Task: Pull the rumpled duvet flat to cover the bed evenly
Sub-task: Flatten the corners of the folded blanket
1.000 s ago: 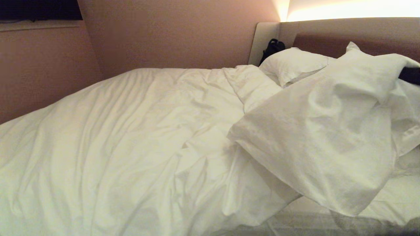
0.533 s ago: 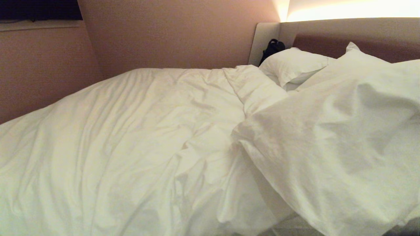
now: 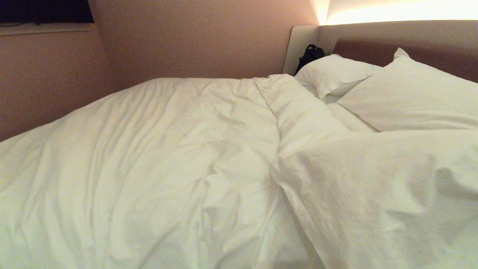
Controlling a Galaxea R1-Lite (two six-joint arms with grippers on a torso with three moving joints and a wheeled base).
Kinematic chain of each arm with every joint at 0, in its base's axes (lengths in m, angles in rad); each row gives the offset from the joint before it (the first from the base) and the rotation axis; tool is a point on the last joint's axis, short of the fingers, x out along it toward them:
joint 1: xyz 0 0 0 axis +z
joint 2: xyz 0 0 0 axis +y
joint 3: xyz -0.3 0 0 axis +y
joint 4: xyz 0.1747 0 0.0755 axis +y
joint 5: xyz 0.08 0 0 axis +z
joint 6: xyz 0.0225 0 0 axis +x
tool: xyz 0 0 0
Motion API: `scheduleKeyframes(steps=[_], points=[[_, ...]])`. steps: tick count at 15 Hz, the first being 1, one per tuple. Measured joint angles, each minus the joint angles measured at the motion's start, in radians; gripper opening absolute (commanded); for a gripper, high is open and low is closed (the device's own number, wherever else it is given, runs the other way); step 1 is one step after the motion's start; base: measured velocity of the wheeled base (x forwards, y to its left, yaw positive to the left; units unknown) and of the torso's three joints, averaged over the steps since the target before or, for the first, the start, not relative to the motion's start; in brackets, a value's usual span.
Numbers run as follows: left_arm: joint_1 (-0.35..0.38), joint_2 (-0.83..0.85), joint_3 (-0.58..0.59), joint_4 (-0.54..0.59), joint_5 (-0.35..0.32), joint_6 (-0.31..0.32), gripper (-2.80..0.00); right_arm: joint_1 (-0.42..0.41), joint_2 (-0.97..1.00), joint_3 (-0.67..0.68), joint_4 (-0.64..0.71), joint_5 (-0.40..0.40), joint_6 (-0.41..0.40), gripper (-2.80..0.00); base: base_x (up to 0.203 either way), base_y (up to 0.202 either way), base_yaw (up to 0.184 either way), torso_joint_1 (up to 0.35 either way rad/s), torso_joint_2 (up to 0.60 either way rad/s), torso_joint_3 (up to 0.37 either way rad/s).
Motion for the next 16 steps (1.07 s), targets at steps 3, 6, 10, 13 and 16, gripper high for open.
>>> scheduleKeyframes(steps=[3, 6, 10, 13, 16], points=[[0.000, 0.000, 0.000, 0.000, 0.000, 0.000, -2.80, 0.000, -0.084, 0.099, 0.042, -0.105, 0.001, -2.80, 0.000, 0.000, 0.000, 0.000, 0.00, 0.000], [0.000, 0.000, 0.000, 0.000, 0.000, 0.001, -2.80, 0.000, -0.135, 0.187, 0.059, -0.188, 0.016, -2.80, 0.000, 0.000, 0.000, 0.000, 0.00, 0.000], [0.000, 0.000, 0.000, 0.000, 0.000, 0.000, -2.80, 0.000, -0.186, 0.274, 0.046, -0.239, 0.033, -2.80, 0.000, 0.000, 0.000, 0.000, 0.00, 0.000], [0.000, 0.000, 0.000, 0.000, 0.000, 0.000, -2.80, 0.000, -0.200, 0.298, 0.044, -0.247, 0.033, -2.80, 0.000, 0.000, 0.000, 0.000, 0.00, 0.000], [0.000, 0.000, 0.000, 0.000, 0.000, 0.001, -2.80, 0.000, -0.198, 0.326, 0.051, -0.255, 0.035, 0.00, 0.000, 0.000, 0.000, 0.000, 0.00, 0.000]])
